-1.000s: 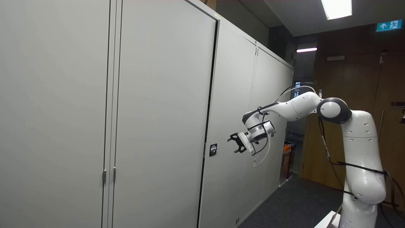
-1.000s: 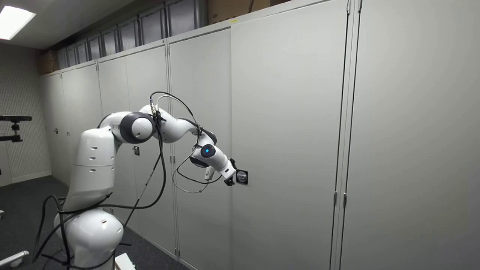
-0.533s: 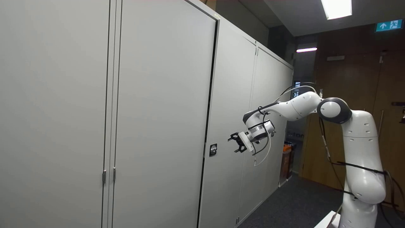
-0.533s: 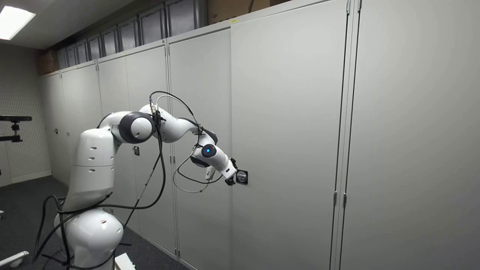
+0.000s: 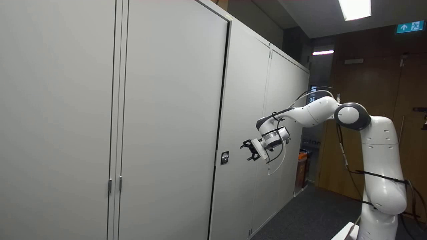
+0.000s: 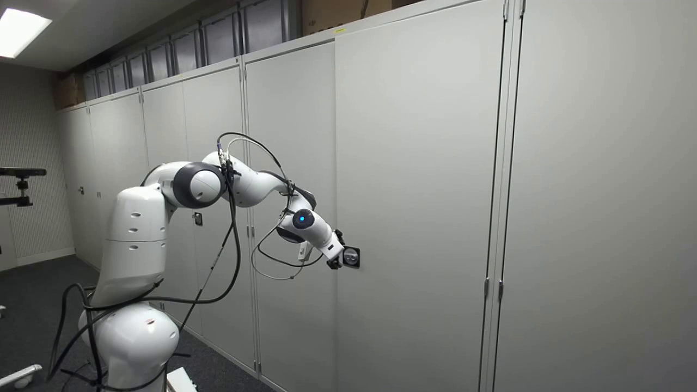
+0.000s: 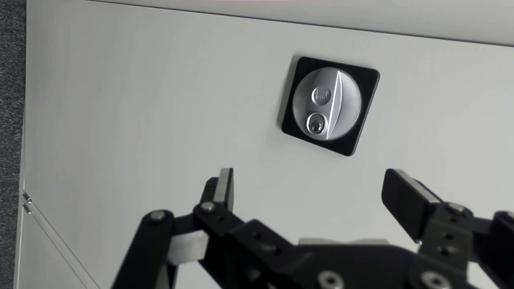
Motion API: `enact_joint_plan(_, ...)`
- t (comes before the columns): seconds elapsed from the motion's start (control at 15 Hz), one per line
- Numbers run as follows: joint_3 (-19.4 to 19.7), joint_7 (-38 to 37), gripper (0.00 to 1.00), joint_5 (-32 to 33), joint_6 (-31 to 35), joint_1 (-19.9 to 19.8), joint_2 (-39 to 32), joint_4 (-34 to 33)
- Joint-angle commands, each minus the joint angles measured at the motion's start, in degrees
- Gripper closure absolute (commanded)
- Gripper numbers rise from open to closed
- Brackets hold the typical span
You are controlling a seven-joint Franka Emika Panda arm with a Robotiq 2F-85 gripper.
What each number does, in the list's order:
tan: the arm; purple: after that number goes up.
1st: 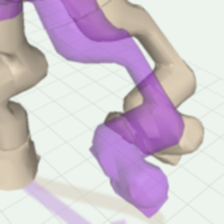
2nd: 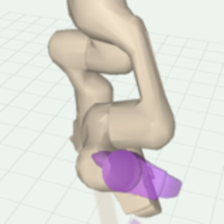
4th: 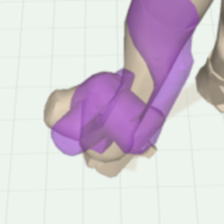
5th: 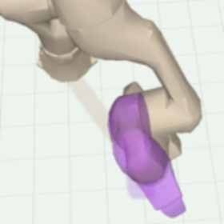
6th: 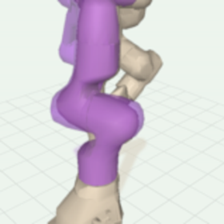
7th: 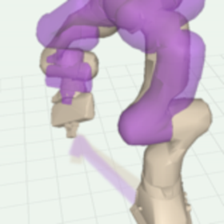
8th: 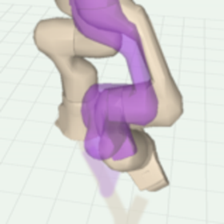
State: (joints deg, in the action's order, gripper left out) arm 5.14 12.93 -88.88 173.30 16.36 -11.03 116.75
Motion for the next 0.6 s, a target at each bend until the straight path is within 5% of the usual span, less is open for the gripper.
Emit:
enact_joint_plan(0.0,0.00,0.00,0.00,0.00,0.00,0.00,0.00,0.00)
enact_joint_plan(0.53,-0.07,0.49,0.00,-1.25,0.54,0.03,-1.10,-1.33)
